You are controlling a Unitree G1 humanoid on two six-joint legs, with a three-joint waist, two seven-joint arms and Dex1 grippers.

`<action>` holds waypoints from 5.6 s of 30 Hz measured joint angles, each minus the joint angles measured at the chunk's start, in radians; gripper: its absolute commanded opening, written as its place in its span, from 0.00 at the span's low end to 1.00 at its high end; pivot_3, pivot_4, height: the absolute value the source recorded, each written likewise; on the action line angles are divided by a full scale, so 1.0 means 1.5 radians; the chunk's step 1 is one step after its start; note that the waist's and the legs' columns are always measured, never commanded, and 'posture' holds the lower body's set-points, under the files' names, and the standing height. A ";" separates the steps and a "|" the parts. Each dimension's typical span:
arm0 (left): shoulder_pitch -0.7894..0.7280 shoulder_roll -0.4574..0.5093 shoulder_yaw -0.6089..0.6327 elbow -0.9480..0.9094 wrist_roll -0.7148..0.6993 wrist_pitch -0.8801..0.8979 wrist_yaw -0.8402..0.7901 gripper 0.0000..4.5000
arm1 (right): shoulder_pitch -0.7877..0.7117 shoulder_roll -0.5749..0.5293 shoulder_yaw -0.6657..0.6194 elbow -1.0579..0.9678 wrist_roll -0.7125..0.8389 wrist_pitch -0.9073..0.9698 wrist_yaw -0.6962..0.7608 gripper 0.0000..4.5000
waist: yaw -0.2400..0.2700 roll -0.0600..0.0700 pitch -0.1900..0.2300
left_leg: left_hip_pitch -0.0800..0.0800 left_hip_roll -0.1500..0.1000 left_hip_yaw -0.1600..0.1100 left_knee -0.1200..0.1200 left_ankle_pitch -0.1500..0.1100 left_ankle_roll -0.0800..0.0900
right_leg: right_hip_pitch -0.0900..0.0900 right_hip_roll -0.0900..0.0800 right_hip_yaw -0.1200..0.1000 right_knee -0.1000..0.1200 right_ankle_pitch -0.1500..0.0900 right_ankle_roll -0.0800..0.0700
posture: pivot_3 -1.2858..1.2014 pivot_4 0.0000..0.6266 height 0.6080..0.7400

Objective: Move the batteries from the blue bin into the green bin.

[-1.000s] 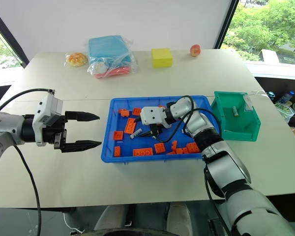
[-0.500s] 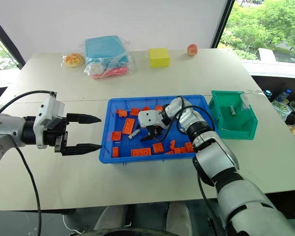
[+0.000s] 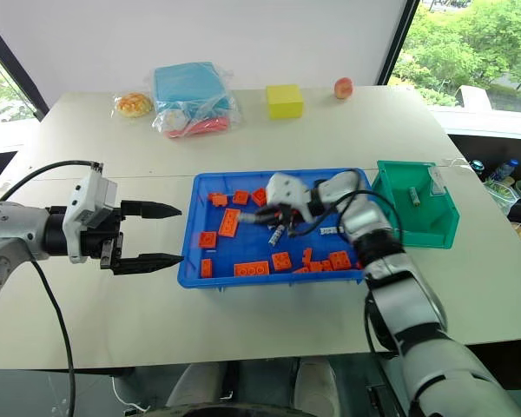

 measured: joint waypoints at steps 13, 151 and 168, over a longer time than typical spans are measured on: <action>-0.077 -0.049 -0.053 0.064 0.018 -0.019 -0.014 1.00 | 0.315 -0.266 -0.350 -0.312 0.066 0.349 -0.233 0.12 | 0.026 0.000 0.000 | 0.000 0.005 0.008 0.000 -0.002 -0.002 | 0.000 0.000 -0.001 -0.006 -0.002 -0.002 | 0.52 0.24 0.72; -0.084 -0.054 -0.066 0.060 0.037 -0.031 -0.011 1.00 | 0.086 -0.244 -0.274 -0.409 0.187 0.856 -0.404 0.01 | 0.015 -0.007 0.001 | -0.002 0.011 0.020 -0.004 -0.002 -0.001 | -0.008 0.000 -0.002 -0.010 0.002 -0.007 | 0.52 0.24 0.72; -0.105 -0.078 -0.086 0.075 0.052 -0.041 -0.017 1.00 | 0.013 -0.251 -0.139 -0.253 0.167 0.548 -0.312 0.88 | -0.001 -0.004 0.004 | 0.001 0.013 0.020 -0.004 -0.001 0.001 | -0.006 0.001 -0.002 -0.009 0.003 -0.006 | 0.52 0.24 0.72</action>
